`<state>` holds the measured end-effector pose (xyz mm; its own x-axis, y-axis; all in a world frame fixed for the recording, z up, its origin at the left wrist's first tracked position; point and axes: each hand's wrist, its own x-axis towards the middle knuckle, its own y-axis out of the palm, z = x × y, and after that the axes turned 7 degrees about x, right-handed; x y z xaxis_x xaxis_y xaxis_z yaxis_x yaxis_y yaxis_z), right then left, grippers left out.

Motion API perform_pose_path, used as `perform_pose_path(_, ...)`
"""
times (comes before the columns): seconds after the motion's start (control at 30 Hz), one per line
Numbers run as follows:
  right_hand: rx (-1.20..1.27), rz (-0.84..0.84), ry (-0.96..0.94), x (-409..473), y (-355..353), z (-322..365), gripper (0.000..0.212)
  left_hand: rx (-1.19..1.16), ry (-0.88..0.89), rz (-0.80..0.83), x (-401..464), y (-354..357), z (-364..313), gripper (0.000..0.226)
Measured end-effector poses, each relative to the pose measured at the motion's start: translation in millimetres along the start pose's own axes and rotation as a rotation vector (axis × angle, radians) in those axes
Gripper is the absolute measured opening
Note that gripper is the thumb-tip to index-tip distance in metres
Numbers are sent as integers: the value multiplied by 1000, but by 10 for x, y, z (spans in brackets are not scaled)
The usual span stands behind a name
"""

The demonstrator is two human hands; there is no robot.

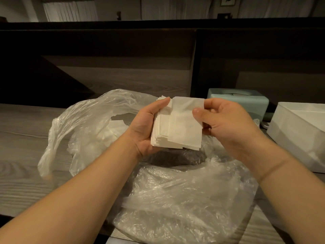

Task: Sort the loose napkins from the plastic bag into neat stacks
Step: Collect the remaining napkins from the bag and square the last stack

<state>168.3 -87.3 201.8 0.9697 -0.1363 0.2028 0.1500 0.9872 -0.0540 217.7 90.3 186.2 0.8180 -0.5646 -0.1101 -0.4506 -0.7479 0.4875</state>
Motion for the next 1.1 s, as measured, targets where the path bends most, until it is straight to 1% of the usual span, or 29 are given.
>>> perform_pose_path(0.07,54,61,-31,-14,-21,40,18,-5,8,23,12,-26,9,53)
perform_pose_path(0.17,207,137,-23,-29,-40,74,34,-8,23,35,1,-33,6,45)
perform_pose_path(0.2,227,129,-11,-23,-31,62,32,-6,25,36,-6,-30,8,43)
perform_pose_path(0.27,224,77,17,-14,10,14,19,-5,18,57,-19,-14,15,44)
perform_pose_path(0.33,220,28,22,-28,67,-37,13,11,4,80,-10,-12,27,51)
perform_pose_path(0.4,203,-18,12,-44,106,-65,14,16,-22,113,-3,-5,34,59)
perform_pose_path(0.47,206,-47,-2,-58,118,-81,14,16,-36,118,-15,20,31,62)
perform_pose_path(0.6,211,-50,-22,-96,160,-81,16,33,-28,118,-23,19,39,69)
perform_pose_path(0.67,132,-69,-72,-98,166,-95,23,55,-27,106,-33,24,34,65)
perform_pose_path(0.73,-43,-98,-153,-85,151,-115,34,78,-33,83,-53,45,22,56)
perform_pose_path(0.8,-185,-87,-245,-85,133,-120,39,92,-36,74,-68,64,14,51)
perform_pose_path(0.9,-242,-41,-317,-93,99,-87,32,121,-10,70,-85,66,18,47)
perform_pose_path(1.0,-262,-2,-315,-71,58,-69,23,174,27,121,-102,74,19,34)
perform_pose_path(1.03,-263,13,-304,-65,47,-70,24,186,48,148,-101,76,21,33)
perform_pose_path(1.1,-260,59,-277,-57,23,-60,35,214,68,206,-94,83,46,43)
